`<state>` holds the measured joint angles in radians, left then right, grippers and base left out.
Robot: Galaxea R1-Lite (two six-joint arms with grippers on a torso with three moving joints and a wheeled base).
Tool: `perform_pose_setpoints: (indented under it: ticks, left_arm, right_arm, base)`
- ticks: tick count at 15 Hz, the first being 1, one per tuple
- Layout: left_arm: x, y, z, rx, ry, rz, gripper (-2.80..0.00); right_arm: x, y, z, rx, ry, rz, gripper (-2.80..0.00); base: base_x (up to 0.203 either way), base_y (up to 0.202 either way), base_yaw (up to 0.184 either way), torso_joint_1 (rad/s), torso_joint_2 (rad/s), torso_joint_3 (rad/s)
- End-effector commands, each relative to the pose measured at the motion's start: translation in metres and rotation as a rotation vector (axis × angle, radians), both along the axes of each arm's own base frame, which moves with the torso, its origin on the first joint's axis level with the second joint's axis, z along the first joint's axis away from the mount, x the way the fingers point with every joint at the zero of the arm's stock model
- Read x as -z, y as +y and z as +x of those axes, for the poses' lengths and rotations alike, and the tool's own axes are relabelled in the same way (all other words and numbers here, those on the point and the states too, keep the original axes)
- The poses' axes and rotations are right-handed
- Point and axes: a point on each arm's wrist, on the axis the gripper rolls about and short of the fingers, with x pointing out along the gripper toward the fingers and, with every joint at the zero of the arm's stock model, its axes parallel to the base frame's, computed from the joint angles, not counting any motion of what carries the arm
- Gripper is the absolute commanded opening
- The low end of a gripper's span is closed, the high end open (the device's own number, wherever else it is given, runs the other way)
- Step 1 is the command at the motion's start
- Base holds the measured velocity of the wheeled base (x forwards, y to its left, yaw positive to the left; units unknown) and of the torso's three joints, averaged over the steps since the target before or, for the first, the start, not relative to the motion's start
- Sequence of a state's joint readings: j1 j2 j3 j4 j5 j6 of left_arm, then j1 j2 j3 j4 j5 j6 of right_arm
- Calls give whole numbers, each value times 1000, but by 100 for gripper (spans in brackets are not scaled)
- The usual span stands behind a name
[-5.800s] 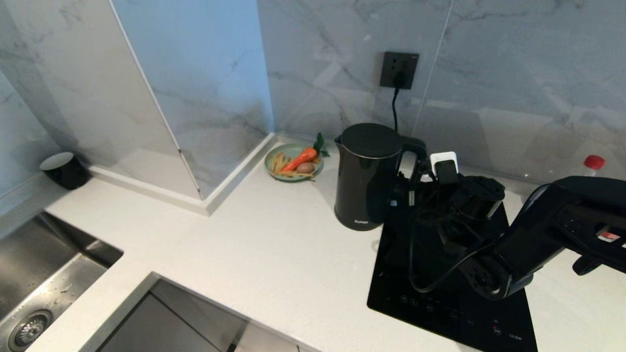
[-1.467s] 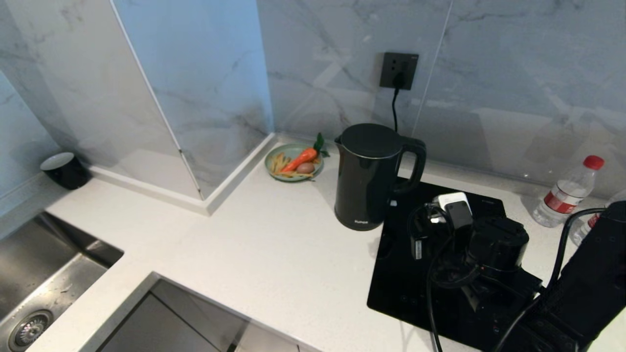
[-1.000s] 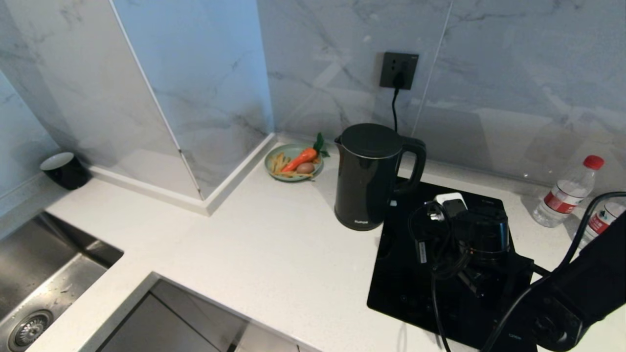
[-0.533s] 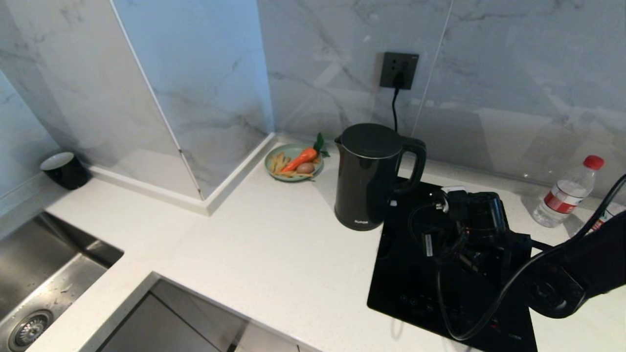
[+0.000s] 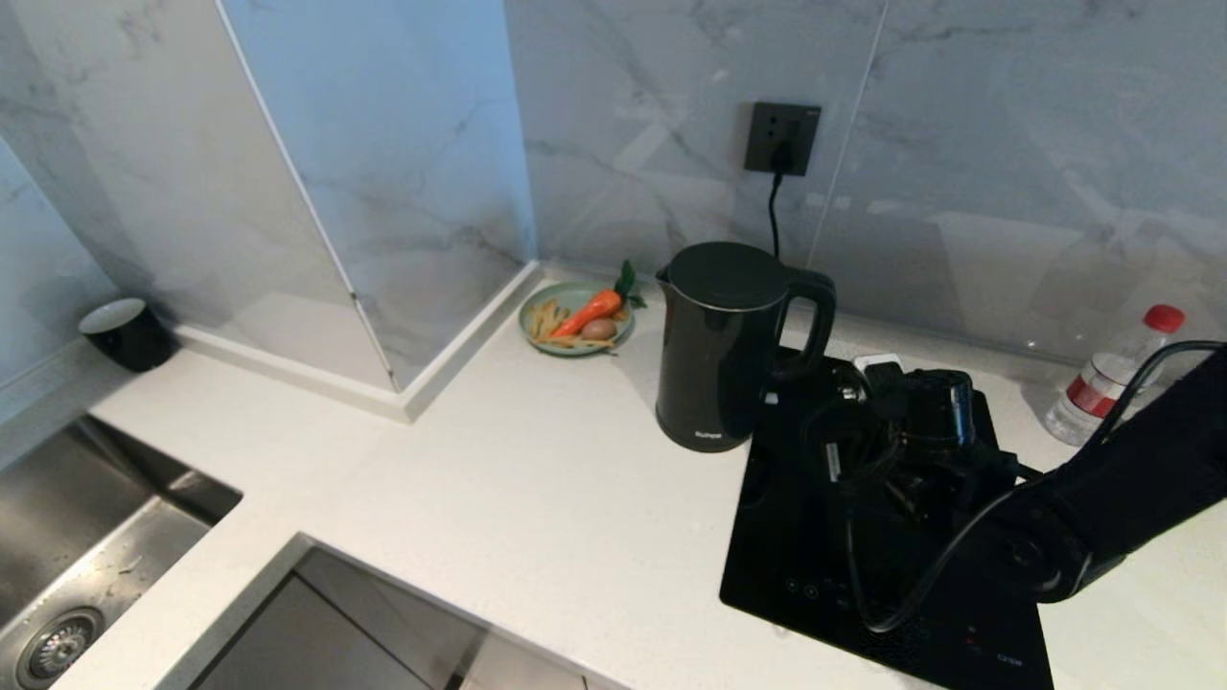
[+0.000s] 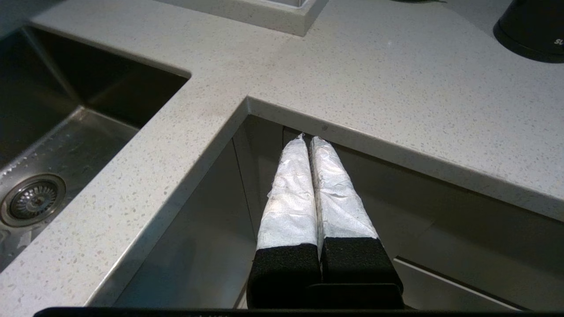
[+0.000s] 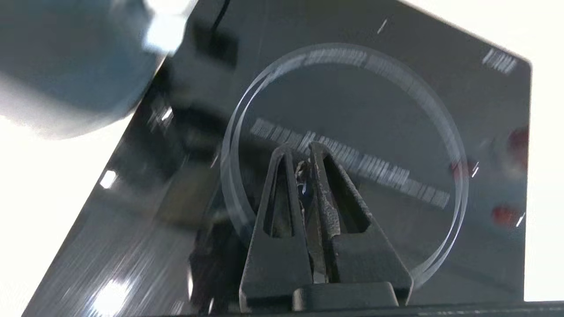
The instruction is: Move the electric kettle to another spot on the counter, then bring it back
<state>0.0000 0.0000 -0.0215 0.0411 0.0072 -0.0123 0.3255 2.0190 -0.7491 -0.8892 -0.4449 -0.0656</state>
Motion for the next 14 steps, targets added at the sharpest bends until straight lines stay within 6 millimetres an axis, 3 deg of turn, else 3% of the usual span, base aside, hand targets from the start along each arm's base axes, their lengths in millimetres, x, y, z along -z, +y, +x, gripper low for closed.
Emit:
perform_pose_setpoints:
  ticks: [1, 14]
  left_arm:
    - [0, 0, 0, 0, 0, 0, -280]
    - [0, 0, 0, 0, 0, 0, -280]
  right_arm:
    - [10, -5, 9, 14, -10, -16, -280]
    - [13, -17, 15, -17, -17, 15, -280]
  base:
    - [0, 0, 0, 0, 0, 0]
    - [0, 0, 0, 0, 0, 0]
